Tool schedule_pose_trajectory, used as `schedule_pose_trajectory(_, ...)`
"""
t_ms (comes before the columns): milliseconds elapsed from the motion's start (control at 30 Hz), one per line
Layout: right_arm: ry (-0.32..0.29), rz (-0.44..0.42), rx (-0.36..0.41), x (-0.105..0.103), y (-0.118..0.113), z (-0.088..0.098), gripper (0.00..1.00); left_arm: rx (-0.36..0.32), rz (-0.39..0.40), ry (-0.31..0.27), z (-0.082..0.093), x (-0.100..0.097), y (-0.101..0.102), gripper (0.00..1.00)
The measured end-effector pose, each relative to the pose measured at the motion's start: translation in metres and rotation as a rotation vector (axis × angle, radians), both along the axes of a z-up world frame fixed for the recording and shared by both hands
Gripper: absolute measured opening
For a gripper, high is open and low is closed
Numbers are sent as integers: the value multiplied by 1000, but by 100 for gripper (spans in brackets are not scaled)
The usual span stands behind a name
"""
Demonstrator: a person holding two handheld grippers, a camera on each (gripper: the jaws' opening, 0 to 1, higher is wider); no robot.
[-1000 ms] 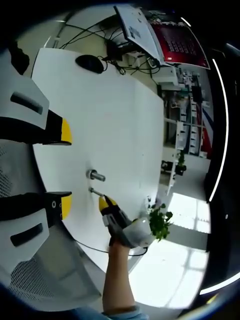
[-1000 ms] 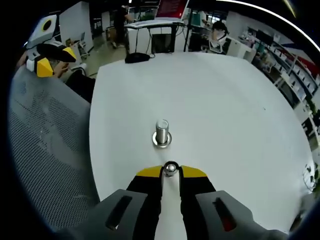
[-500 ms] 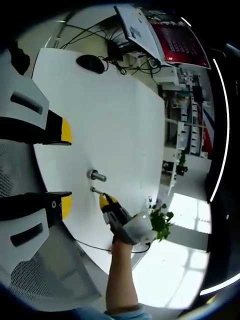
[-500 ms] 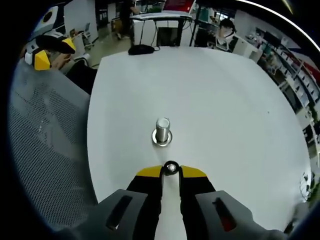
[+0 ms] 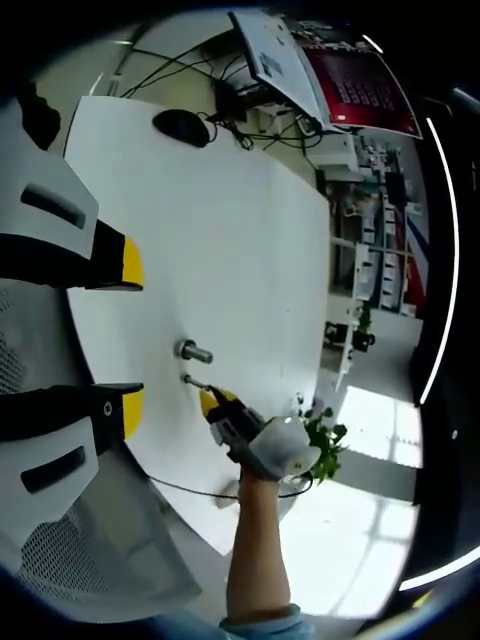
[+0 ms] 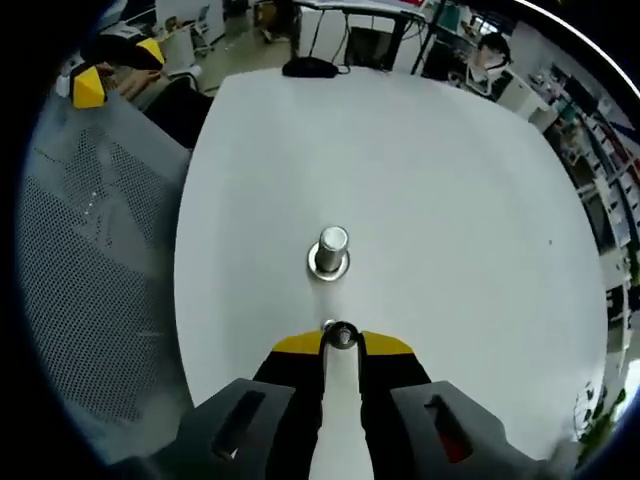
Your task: Place the washer onto the threaded stud by aligning its center hole with the stud, sliding it down to the base, and recovering from edge contact or off-axis alignment until the washer reaches the visible bottom stop.
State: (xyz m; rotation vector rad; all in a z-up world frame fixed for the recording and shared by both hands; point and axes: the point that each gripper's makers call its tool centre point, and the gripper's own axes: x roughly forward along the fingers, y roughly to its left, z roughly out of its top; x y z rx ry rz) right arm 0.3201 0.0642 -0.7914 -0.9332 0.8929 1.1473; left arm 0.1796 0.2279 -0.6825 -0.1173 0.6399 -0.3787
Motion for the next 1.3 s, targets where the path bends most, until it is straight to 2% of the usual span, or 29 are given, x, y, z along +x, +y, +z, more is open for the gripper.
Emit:
schedule_pose_trajectory(267,24,17,-58,-1,-1,-25,13,0,4,1,0,0,0,35)
schedule_pose_trajectory(433,43,44,-43,-4,0,-32,14,-1,6,3,-1,0,1,35)
schedule_pose_trajectory(500,61,12,-34,-5,-1,-31,18,0,5,5,-1,0,1,35)
schedule_pose_trajectory(600,50,1,-20,-3,-6,-26,20,0,4,4,-1,0,0,35)
schedule_pose_trajectory(867,54,-69,-6,1,-36,-21,20,0,0,1,0,0,0,35)
schedule_pose_trajectory(1133,66,-207,16,8,-75,-25,19,0,-1,1,0,0,0,35)
schedule_pose_trajectory(1300,61,-284,42,15,-90,-27,19,1,-1,2,0,0,0,35)
